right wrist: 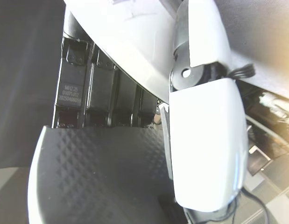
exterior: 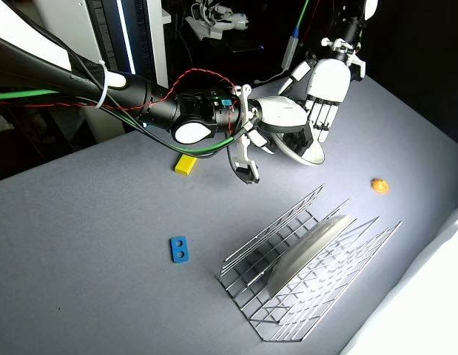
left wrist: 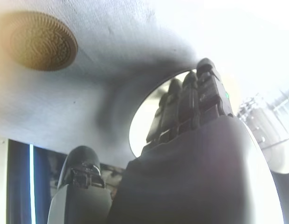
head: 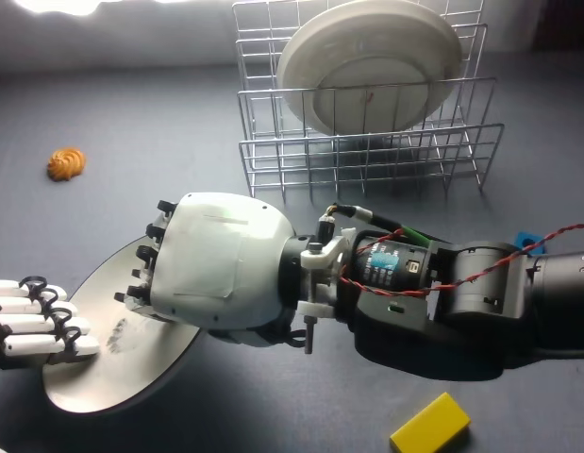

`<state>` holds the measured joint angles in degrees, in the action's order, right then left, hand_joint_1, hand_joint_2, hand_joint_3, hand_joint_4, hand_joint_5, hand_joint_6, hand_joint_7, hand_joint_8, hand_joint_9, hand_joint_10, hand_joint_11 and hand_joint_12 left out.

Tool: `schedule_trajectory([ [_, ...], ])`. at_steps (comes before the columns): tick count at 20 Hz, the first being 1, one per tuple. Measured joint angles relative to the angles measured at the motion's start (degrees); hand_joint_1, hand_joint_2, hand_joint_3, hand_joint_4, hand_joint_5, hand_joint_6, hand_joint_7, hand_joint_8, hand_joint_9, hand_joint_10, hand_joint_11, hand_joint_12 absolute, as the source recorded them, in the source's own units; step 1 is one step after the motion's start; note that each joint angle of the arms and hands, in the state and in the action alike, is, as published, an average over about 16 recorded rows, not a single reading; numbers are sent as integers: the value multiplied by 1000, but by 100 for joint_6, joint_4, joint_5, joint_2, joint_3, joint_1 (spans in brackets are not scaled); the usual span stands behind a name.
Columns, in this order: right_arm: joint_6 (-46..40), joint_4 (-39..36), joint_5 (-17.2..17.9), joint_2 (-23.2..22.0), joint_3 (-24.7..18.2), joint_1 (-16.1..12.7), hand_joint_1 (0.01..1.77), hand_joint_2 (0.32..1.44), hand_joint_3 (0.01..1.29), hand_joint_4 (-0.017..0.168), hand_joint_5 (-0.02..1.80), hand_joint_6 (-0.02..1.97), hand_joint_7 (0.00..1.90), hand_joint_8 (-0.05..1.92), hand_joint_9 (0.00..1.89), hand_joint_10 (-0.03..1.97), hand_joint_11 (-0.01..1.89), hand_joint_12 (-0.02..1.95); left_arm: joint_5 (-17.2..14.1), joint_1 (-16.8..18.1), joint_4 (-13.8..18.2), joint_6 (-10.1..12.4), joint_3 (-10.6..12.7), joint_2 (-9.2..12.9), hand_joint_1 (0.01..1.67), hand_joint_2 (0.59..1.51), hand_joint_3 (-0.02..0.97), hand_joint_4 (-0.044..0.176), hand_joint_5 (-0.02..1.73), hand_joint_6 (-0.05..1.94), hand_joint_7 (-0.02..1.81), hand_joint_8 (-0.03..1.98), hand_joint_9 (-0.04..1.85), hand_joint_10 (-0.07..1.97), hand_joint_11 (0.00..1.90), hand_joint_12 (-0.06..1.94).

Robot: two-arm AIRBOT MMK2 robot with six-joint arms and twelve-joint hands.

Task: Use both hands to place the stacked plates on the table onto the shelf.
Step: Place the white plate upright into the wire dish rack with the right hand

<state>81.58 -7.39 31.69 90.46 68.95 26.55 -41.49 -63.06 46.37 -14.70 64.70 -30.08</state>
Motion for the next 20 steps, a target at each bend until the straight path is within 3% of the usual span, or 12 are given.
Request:
schedule_trajectory([
  [12, -80, 57, 50, -528, -548, 109, 1286, 956, 15, -8, 858, 906, 1027, 903, 1066, 948, 879, 1089, -597, 37, -773, -6, 686, 21, 22, 1145, 15, -3, 24, -1, 32, 11, 20, 11, 13, 11],
  [16, -113, 81, -10, -919, -951, 46, 1303, 958, 15, -4, 874, 940, 1028, 893, 1077, 940, 891, 1090, -791, 61, -821, -7, 925, 14, 22, 1147, 15, -2, 25, -1, 30, 11, 19, 11, 13, 11],
  [20, -142, 104, -75, -1403, -1425, -69, 1323, 962, 16, -3, 884, 970, 1025, 899, 1081, 949, 908, 1088, -1065, 142, -649, -7, 1163, -22, 22, 1147, 15, -2, 26, -1, 28, 11, 20, 11, 13, 11],
])
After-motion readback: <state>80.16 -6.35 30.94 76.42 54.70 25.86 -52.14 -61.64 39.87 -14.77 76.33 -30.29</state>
